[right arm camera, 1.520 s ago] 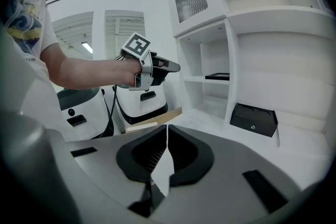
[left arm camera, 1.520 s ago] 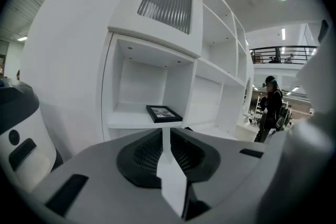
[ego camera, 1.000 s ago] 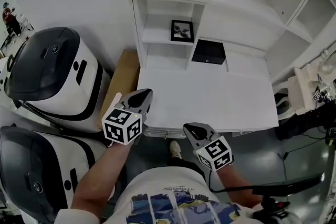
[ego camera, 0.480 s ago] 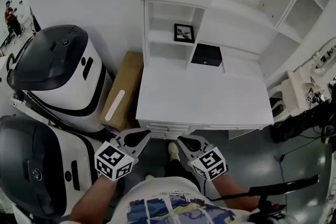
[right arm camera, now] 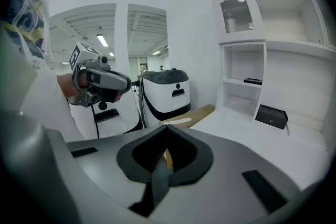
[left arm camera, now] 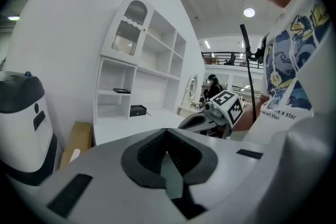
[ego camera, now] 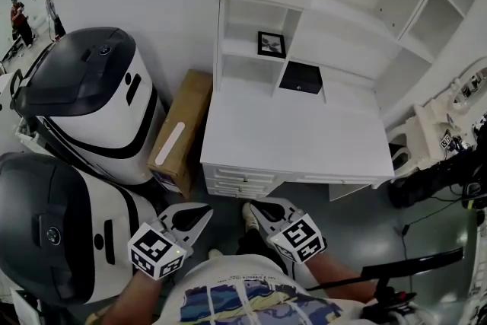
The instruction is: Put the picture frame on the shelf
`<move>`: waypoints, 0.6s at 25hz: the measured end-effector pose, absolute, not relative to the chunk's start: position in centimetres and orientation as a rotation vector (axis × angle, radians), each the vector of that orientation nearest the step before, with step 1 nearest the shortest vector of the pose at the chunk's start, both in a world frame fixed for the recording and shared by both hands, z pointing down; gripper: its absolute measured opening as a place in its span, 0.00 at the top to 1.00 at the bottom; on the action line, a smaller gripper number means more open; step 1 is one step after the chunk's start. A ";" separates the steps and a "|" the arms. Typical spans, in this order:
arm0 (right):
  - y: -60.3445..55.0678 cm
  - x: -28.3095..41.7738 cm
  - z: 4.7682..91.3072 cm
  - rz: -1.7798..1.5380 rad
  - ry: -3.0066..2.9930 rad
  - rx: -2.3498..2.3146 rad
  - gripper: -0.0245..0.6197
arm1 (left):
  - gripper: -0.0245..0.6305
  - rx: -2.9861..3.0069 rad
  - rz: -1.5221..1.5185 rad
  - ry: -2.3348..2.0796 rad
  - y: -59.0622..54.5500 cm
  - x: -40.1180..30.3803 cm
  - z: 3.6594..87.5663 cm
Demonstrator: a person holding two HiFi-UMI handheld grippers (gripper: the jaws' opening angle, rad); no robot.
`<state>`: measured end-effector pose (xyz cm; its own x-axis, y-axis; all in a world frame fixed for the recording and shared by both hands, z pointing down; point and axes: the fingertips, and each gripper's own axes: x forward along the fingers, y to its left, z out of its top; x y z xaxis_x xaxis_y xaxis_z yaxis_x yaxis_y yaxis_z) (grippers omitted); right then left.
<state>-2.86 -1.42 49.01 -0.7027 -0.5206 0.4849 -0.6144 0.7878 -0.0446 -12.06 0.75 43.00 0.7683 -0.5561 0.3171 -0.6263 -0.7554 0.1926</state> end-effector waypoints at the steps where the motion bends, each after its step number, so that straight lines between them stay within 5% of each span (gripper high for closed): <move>1: -1.2 -3.1 48.9 0.270 -2.524 0.845 0.92 | 0.94 2.674 0.350 -0.917 1.1 -12.2 43.1; 15: 0.1 -4.8 48.4 0.230 -2.544 0.783 0.92 | 0.94 2.647 0.360 -0.967 3.1 -13.6 44.0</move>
